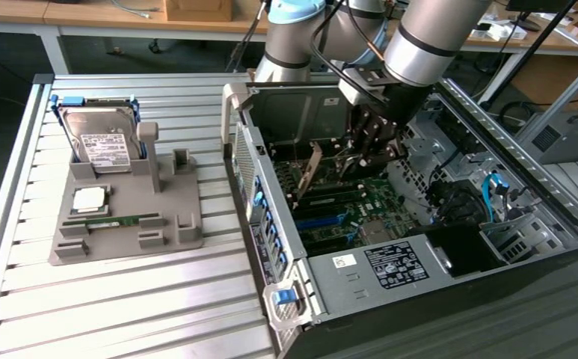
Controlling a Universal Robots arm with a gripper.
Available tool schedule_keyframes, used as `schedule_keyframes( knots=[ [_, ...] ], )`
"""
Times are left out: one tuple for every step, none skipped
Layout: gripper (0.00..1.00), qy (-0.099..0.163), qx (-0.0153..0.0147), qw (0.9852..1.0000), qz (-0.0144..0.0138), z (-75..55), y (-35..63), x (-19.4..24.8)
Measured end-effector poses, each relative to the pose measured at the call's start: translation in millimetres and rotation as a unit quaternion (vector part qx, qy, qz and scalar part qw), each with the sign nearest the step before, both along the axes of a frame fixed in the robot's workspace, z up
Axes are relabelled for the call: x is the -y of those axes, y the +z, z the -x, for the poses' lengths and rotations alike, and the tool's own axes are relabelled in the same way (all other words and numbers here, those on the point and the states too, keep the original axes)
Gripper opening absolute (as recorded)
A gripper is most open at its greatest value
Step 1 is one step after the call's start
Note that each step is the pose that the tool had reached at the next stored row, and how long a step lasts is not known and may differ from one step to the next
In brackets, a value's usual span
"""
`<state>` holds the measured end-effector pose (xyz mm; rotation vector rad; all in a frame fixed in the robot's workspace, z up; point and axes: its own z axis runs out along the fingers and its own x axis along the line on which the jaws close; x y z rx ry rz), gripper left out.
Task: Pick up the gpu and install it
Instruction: 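Insert the gpu into the slot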
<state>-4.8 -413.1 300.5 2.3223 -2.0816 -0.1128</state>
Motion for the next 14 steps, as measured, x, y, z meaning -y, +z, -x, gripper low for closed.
schedule_keyframes(
  knots=[
    [0.27, 0.0, 0.0, 1.0, 0.0, 0.3, -0.1, 0.2],
    [0.27, 0.0, 0.0, 1.0, 0.0, 0.6, -0.2, 0.3],
    [0.27, 0.0, 0.0, 1.0, 0.0, 0.9, -0.4, 0.4],
    [0.27, 0.0, 0.0, 1.0, 0.0, 1.2, -0.5, 0.6],
    [0.27, 0.0, 0.0, 1.0, 0.0001, 1.4, -0.5, 0.7],
    [0.27, 0.0, 0.0, 1.0, 0.0001, 1.6, -0.6, 0.9],
    [0.27, 0.0, 0.0, 1.0, 0.0001, 1.7, -0.7, 1.0],
    [0.27, 0.0, 0.0, 1.0, 0.0002, 1.9, -0.9, 1.2],
    [0.27, 0.0, 0.0, 1.0, 0.0003, 2.1, -1.1, 1.4],
    [0.27, 0.0, 0.0, 1.0, 0.0005, 2.3, -1.2, 1.5],
    [0.27, 0.0, 0.0, 1.0, 0.0008, 2.5, -1.6, 1.9],
    [0.27, 0.0, 0.0, 1.0, 0.0011, 2.6, -1.9, 2.1],
    [0.27, 0.0, 0.0, 1.0, 0.0012, 2.6, -2.0, 2.1],
    [0.27, 0.0, 0.0, 1.0, 0.0013, 2.6, -2.1, 2.1]
  ],
)
